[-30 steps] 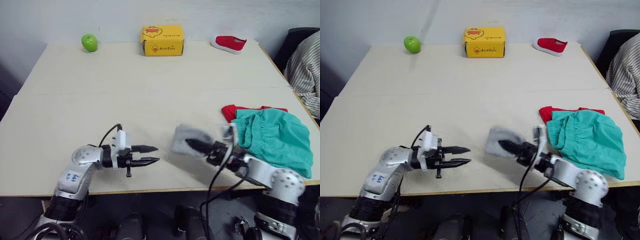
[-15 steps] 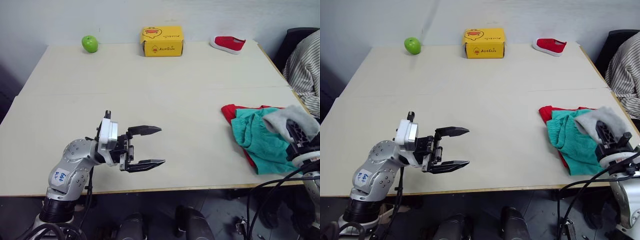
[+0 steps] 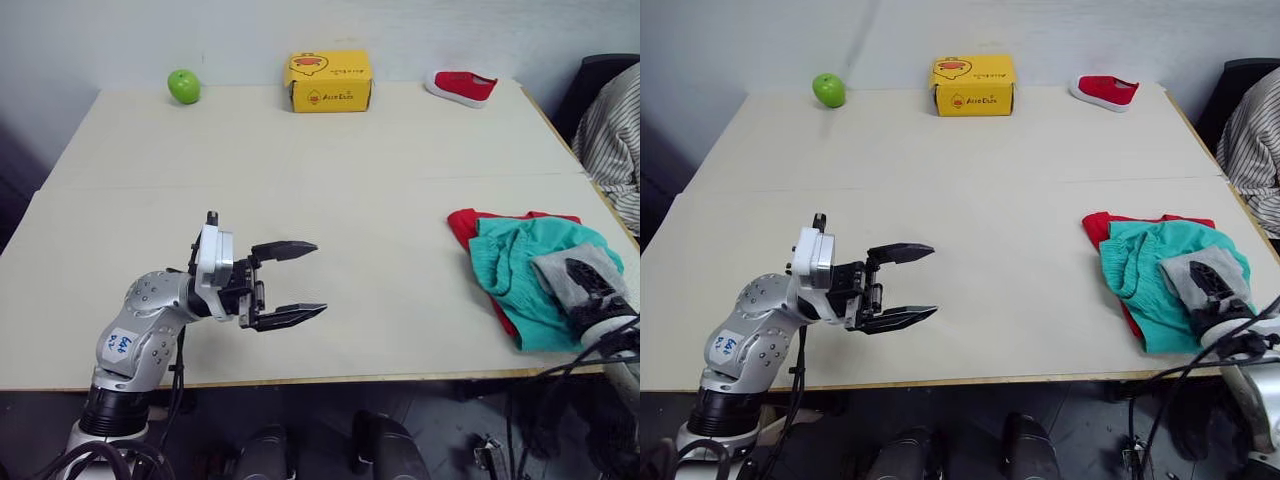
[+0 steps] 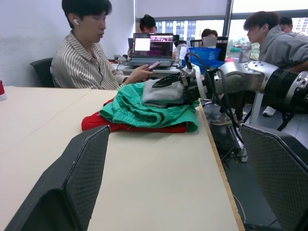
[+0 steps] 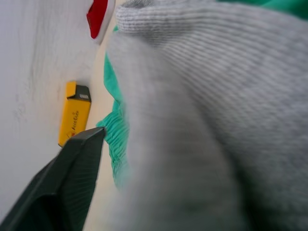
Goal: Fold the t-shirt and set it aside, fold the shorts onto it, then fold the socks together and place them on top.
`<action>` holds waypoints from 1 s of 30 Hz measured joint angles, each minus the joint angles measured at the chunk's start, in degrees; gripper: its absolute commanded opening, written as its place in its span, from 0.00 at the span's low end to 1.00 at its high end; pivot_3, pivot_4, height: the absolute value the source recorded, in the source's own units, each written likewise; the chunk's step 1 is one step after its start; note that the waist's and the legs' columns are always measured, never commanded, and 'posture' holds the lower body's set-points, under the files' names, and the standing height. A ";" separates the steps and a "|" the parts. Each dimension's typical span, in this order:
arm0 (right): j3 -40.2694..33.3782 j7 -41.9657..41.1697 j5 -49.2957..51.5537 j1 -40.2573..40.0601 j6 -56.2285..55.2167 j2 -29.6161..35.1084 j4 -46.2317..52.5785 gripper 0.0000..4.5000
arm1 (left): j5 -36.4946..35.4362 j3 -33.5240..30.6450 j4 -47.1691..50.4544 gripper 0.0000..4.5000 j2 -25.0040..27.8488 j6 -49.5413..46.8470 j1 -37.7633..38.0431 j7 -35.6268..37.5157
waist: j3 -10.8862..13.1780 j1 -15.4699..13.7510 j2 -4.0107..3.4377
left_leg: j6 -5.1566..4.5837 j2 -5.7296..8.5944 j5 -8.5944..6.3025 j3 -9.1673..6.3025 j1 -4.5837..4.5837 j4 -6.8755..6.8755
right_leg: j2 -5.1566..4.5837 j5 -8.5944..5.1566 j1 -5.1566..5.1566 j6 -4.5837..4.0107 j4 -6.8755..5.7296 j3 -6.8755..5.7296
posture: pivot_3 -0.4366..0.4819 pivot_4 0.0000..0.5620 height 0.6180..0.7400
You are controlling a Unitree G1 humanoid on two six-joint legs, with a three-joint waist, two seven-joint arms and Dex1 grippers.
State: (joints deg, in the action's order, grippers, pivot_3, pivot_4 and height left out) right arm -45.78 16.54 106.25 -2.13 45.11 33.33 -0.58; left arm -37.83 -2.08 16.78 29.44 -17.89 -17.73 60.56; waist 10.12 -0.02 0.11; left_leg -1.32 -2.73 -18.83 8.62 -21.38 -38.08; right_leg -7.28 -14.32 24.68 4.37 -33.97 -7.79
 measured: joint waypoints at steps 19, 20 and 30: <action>-1.10 -80.79 -54.11 -27.44 -19.98 35.27 -3.82 0.99 | 11.22 -11.16 -6.58 1.00 12.78 7.61 14.68 -1.91 | 0.21 0.15 0.24 | -0.09 -0.46 -0.51 0.32 0.00 -0.01 | 0.61 0.05 0.03 0.22 0.57 -0.01 | 0.48 0.27 1.00; -0.05 -84.00 -56.32 -25.63 -23.09 35.39 -3.63 0.99 | 11.26 -11.85 -6.54 1.00 13.24 8.25 15.53 -1.79 | 0.21 0.14 0.25 | -0.07 -0.47 -0.52 0.35 0.02 0.00 | 0.60 0.05 0.06 0.19 0.55 0.03 | 0.48 0.27 1.00; 32.72 -95.79 -76.23 11.15 -50.44 20.03 -4.94 0.99 | 13.79 -18.37 -3.83 1.00 13.92 11.17 25.60 -5.35 | 0.33 -0.27 0.43 | 0.65 -0.81 -0.48 0.98 0.07 -0.17 | 0.76 -0.26 0.73 -0.46 -0.26 0.05 | 0.48 0.27 1.00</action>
State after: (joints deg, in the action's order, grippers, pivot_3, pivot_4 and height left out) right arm -13.06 -79.25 30.02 9.02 -5.33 53.37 -5.52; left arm -24.04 -20.45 12.94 43.35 -6.72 7.87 55.22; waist 10.46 -0.29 0.54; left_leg -0.67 -3.55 -19.31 9.60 -21.31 -38.25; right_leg -6.53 -14.57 25.41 3.91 -34.22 -7.74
